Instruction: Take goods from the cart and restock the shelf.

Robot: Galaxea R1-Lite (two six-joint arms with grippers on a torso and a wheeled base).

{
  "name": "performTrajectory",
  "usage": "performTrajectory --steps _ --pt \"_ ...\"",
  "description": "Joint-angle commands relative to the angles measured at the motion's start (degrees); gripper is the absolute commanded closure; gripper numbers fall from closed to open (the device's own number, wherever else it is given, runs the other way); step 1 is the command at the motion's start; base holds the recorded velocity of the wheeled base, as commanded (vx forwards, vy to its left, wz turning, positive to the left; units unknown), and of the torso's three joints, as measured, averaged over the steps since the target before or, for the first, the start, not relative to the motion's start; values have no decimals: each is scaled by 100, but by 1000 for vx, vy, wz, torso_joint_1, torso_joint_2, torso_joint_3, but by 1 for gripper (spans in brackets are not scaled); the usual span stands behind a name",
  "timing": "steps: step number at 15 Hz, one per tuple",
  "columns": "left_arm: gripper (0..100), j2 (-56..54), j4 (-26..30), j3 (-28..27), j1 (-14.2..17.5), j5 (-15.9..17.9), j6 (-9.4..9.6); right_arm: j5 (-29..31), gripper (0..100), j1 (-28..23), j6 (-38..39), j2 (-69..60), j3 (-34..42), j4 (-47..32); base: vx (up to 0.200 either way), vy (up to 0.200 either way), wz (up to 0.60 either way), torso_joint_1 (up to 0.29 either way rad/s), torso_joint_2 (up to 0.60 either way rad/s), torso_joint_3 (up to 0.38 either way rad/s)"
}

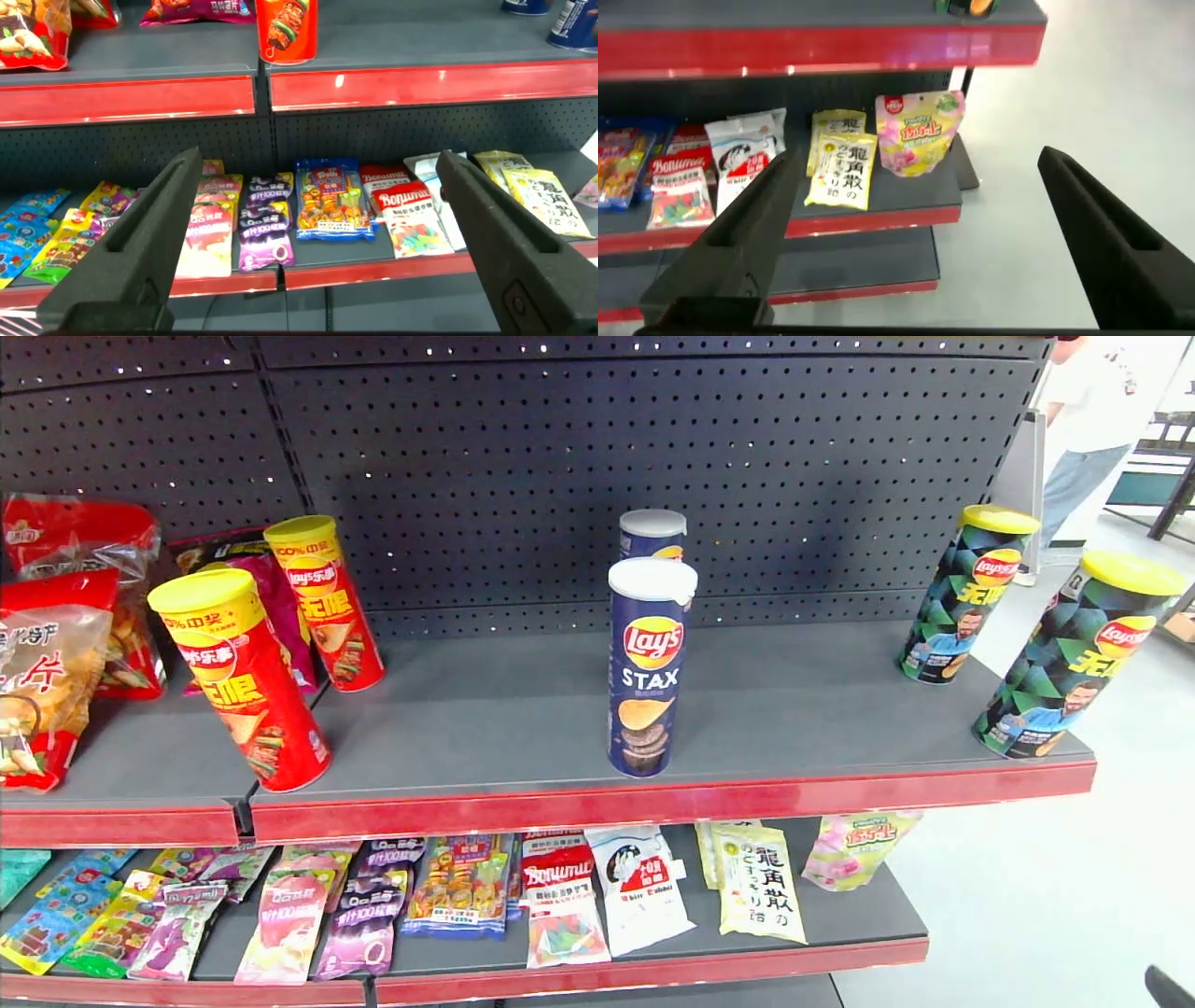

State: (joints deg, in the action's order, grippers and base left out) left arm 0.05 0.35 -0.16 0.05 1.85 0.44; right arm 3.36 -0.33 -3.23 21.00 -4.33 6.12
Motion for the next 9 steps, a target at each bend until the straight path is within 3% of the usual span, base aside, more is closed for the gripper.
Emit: performTrajectory --steps 1,3,5,6,7,9 --pt "0 4 0 -2 4 -1 0 -266 0 244 -72 -1749 239 -700 0 0 0 0 0 0" --pt "0 4 0 -2 4 -1 0 -301 0 165 103 -1837 266 -682 0 0 0 0 0 0" --pt "0 4 0 -2 4 26 0 -969 0 68 121 -2056 327 -691 0 0 0 0 0 0" --pt "0 4 0 -2 4 52 0 -996 0 94 95 -2013 327 -691 0 0 0 0 0 0" --pt "0 4 0 -2 4 52 0 -978 0 94 138 -1977 354 -682 0 0 0 0 0 0" --pt "0 4 0 -2 4 52 -9 -240 0 24 385 -2092 415 -665 0 0 0 0 0 0"
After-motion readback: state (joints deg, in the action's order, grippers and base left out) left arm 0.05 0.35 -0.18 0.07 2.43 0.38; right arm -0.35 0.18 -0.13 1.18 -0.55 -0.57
